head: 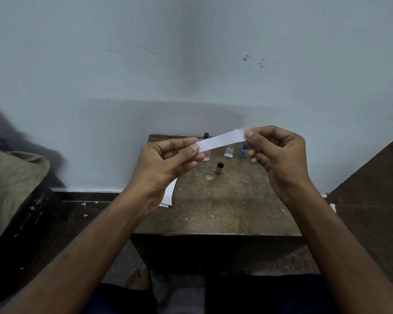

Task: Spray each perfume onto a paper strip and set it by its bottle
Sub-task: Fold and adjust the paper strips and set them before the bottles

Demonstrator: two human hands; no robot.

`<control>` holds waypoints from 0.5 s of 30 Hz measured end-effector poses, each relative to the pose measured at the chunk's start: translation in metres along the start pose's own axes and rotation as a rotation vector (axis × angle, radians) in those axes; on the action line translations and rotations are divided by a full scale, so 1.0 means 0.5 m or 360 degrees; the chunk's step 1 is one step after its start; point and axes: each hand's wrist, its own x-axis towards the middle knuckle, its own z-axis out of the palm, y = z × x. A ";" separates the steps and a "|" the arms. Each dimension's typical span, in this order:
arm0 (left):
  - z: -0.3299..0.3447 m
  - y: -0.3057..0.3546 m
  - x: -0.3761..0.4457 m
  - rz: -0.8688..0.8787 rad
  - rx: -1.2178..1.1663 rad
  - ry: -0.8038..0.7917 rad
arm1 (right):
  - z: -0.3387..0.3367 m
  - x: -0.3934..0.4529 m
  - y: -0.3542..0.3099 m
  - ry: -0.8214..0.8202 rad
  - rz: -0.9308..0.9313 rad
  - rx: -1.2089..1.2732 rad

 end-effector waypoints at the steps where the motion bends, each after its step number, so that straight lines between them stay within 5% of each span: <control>1: -0.001 0.000 0.000 0.0014 0.0008 0.0003 | -0.001 0.000 -0.001 -0.0001 0.0003 0.0012; 15: 0.005 0.012 -0.006 0.0009 0.0016 0.0025 | 0.005 -0.002 -0.018 -0.0045 0.0170 0.0326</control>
